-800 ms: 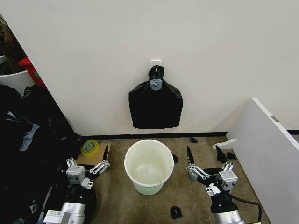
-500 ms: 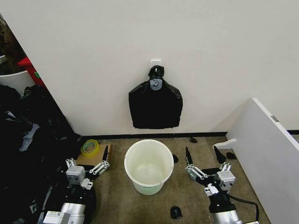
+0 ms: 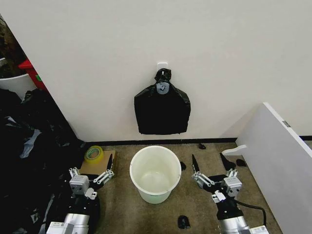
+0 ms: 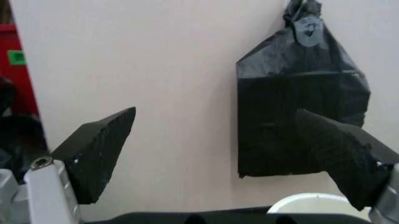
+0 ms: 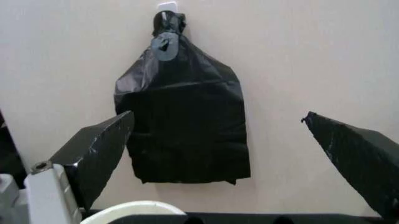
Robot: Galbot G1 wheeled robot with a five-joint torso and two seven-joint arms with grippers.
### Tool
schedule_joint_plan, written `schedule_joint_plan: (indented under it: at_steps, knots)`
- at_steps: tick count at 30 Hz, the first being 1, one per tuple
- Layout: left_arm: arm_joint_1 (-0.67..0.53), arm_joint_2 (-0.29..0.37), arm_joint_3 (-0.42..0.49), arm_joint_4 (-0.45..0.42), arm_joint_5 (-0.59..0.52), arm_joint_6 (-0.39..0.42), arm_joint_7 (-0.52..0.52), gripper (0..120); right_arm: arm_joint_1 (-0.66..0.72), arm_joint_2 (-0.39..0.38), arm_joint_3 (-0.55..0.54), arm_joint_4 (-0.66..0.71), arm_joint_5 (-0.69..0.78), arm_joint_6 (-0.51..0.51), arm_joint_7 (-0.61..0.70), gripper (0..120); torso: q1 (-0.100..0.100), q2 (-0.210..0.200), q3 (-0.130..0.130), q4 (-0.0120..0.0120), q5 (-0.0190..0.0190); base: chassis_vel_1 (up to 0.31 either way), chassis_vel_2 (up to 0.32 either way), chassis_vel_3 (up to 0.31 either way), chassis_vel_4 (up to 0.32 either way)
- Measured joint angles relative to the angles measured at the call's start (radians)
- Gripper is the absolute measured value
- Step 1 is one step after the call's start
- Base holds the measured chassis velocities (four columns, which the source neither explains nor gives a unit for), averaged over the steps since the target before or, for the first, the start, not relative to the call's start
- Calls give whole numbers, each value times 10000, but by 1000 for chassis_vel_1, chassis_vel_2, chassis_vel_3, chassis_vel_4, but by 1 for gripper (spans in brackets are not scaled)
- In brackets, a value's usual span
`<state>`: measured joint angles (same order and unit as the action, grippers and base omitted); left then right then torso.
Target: Place the garbage bag over the trash bin.
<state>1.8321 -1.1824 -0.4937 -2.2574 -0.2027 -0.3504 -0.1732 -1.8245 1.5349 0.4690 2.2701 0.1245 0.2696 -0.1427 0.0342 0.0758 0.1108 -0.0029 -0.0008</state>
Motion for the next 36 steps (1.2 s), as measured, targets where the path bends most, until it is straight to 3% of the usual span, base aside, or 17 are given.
schedule_joint_plan:
  at_steps: [12, 17, 24, 36]
  knots:
    - [406, -288, -122, -52, 139, -250, 86, 100, 3469, -328, -1288, -1868, 1233, -1101, 380, 100, 0, 0, 1, 5, 2, 0, 0, 0, 0]
    - [538, -504, -72, 284, 711, -568, 192, 100, 4933, -524, -1917, -2986, 1753, -1358, 595, 100, 0, -1, 1, 3, 0, 0, 0, 0, 0]
    - [646, -798, -257, 354, 742, -586, 217, 100, 7765, -285, -2284, -5496, 2373, -1552, 951, 100, 1, -1, 2, 6, 1, 0, 0, 0, 0]
    - [639, -892, -335, 266, 640, -564, 144, 100, 9860, -85, -2651, -6942, 2946, -1734, 1282, 100, 1, -1, 1, 5, 0, 0, 0, 0, 0]
